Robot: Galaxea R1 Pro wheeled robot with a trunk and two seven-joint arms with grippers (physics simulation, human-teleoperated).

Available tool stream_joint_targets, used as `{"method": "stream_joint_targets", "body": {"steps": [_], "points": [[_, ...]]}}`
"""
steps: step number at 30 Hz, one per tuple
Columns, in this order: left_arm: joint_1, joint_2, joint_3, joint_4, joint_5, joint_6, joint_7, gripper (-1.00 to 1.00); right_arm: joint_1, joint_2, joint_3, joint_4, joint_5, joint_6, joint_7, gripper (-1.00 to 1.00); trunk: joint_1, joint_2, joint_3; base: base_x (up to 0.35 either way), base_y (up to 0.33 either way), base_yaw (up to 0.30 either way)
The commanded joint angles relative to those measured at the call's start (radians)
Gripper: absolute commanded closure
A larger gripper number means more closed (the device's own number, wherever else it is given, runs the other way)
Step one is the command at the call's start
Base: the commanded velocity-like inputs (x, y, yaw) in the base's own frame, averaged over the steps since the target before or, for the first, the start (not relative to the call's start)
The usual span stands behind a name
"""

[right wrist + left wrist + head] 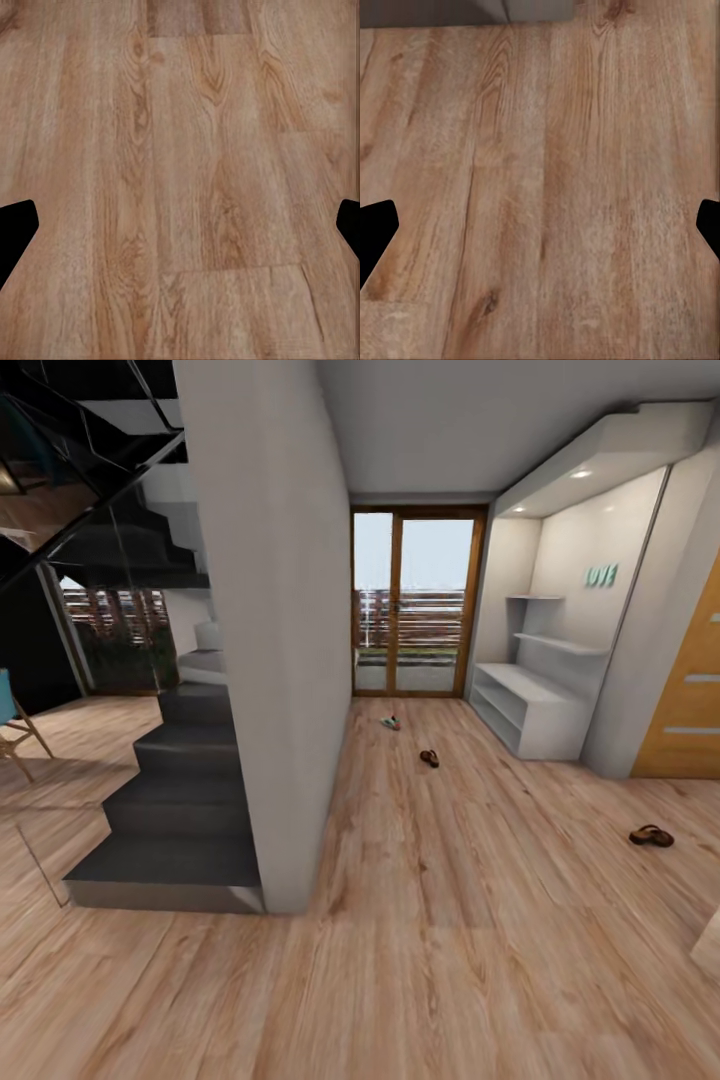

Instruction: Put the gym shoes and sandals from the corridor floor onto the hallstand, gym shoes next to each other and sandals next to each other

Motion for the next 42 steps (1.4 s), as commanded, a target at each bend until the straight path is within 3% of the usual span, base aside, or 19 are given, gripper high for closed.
{"method": "stream_joint_targets", "body": {"steps": [1, 42], "points": [[-0.001, 0.001, 0.0, 0.001, 0.0, -0.003, 0.0, -1.0, -0.001, 0.0, 0.002, 0.0, -0.011, -0.003, -0.001, -1.0, 0.0, 0.0, -0.001, 0.224, -0.215, 0.0], [-0.001, 0.002, 0.001, 0.001, 0.0, -0.002, 0.001, -1.0, -0.001, 0.001, 0.002, 0.004, -0.01, -0.001, -0.002, -1.0, 0.0, 0.0, -0.059, 0.212, -0.221, 0.0]]}}
